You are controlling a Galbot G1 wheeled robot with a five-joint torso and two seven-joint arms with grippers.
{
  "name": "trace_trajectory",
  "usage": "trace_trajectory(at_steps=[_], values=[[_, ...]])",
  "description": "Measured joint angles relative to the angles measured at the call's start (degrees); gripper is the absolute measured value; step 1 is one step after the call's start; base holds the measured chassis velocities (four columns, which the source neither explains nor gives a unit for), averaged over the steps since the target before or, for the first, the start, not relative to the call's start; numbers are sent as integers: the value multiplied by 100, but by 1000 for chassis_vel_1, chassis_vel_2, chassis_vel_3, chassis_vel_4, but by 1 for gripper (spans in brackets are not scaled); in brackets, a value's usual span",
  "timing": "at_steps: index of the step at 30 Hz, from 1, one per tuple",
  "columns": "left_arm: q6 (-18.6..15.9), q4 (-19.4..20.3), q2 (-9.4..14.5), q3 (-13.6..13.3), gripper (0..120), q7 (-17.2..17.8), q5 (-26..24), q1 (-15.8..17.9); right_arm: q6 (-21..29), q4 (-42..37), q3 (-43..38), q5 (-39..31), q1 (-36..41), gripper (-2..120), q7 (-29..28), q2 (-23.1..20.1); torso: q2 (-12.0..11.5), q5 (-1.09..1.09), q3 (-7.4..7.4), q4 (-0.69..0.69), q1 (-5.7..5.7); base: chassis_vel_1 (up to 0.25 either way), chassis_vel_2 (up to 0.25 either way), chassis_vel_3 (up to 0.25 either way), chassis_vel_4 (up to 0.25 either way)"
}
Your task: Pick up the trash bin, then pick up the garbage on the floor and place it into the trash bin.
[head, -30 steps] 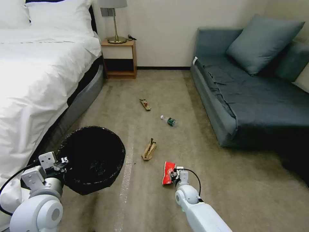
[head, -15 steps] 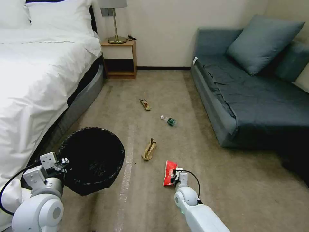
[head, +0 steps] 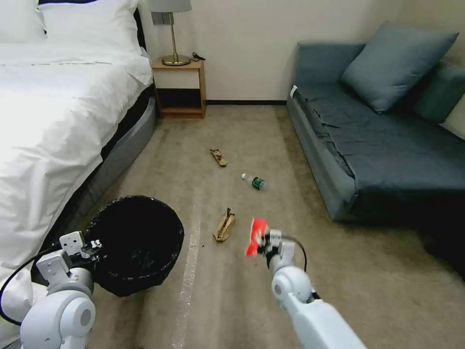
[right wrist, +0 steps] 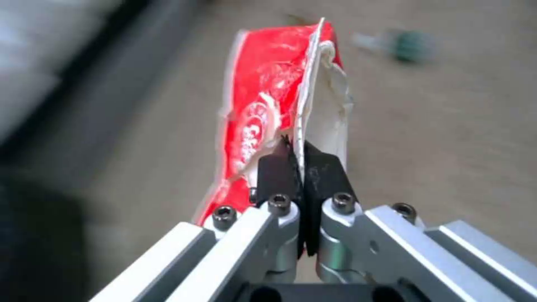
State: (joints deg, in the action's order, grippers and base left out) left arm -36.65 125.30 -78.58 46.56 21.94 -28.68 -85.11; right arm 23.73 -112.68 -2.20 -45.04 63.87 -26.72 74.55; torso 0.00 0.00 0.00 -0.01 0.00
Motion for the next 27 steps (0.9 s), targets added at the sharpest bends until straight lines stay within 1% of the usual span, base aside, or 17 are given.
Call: trace_trajectory(at_steps=[1, 2, 4, 6, 7, 8, 10, 11, 13, 14, 17, 18, 20, 23, 25, 26, 27], values=[[8, -58, -22, -35, 3, 0, 18, 7, 33, -487, 267, -174, 8, 0, -62, -11, 1, -1, 0, 0, 0, 0, 0, 0, 0], [8, -58, -22, -35, 3, 0, 18, 7, 33, -487, 267, -174, 8, 0, -62, -11, 1, -1, 0, 0, 0, 0, 0, 0, 0], [26, -113, -60, -83, 3, 0, 38, 9, 55, -920, 751, -316, -29, 0, -137, -2, 0, -1, 0, 1, 0, 0, 0, 0, 0], [46, -142, -80, -114, 3, -2, 38, 8, 55, -1060, 1107, -356, -73, 0, -152, 13, 0, -1, 0, 1, 0, 0, 0, 0, 0], [46, -142, -80, -114, 3, -2, 38, 8, 55, -1060, 1107, -356, -73, 0, -152, 13, 0, -1, 0, 1, 0, 0, 0, 0, 0], [59, -154, -97, -136, 3, -12, 38, 2, 44, -1090, 1368, -362, -113, 0, -154, 30, 0, -1, 0, 0, 0, 0, 0, 0, 0], [72, -145, -149, -182, 3, -24, 34, -19, 3, -935, 1891, -306, -225, 0, -158, 107, 1, -1, 0, 1, 0, 0, 0, 0, 0], [72, -145, -149, -182, 3, -24, 34, -19, 3, -935, 1891, -306, -225, 0, -158, 107, 1, -1, 0, 1, 0, 0, 0, 0, 0], [72, -58, -240, -256, 3, -29, 29, -53, -100, -487, 2310, -92, -372, 0, -197, 250, 1, -2, 0, 1, 0, 0, 0, 0, 0], [72, -58, -240, -256, 3, -29, 29, -53, -100, -487, 2310, -92, -372, 0, -197, 250, 1, -2, 0, 1, 0, 0, 0, 0, 0], [67, 118, -388, -385, 3, -34, 30, -128, -292, 331, 2735, 313, -583, 0, -285, 555, 0, -1, 0, 1, 0, 0, 0, 0, 0], [67, 118, -388, -385, 3, -34, 30, -128, -292, 331, 2735, 313, -583, 0, -285, 555, 0, -1, 0, 1, 0, 0, 0, 0, 0], [52, 223, -437, -426, 3, -37, 30, -184, -394, 669, 2853, 538, -682, 0, -321, 665, 0, 0, 0, 1, 0, 0, 0, 0, 0], [48, 288, -447, -427, 3, -48, 33, -227, -400, 775, 2869, 611, -737, 0, -345, 675, 0, -1, 0, 1, 0, 0, 0, 0, 0], [45, 307, -445, -410, 3, -55, 35, -239, -399, 773, 2866, 655, -754, 6, -349, 641, 0, 0, 0, 1, 0, 0, 0, 0, 0], [44, 307, -441, -400, 3, -54, 37, -238, -394, 742, 2858, 675, -754, 11, -346, 618, 0, -1, 0, 1, 0, 0, 0, 0, 0], [44, 307, -441, -400, 3, -54, 37, -238, -394, 742, 2858, 675, -754, 11, -346, 618, 0, -1, 0, 1, 0, 0, 0, 0, 0]])
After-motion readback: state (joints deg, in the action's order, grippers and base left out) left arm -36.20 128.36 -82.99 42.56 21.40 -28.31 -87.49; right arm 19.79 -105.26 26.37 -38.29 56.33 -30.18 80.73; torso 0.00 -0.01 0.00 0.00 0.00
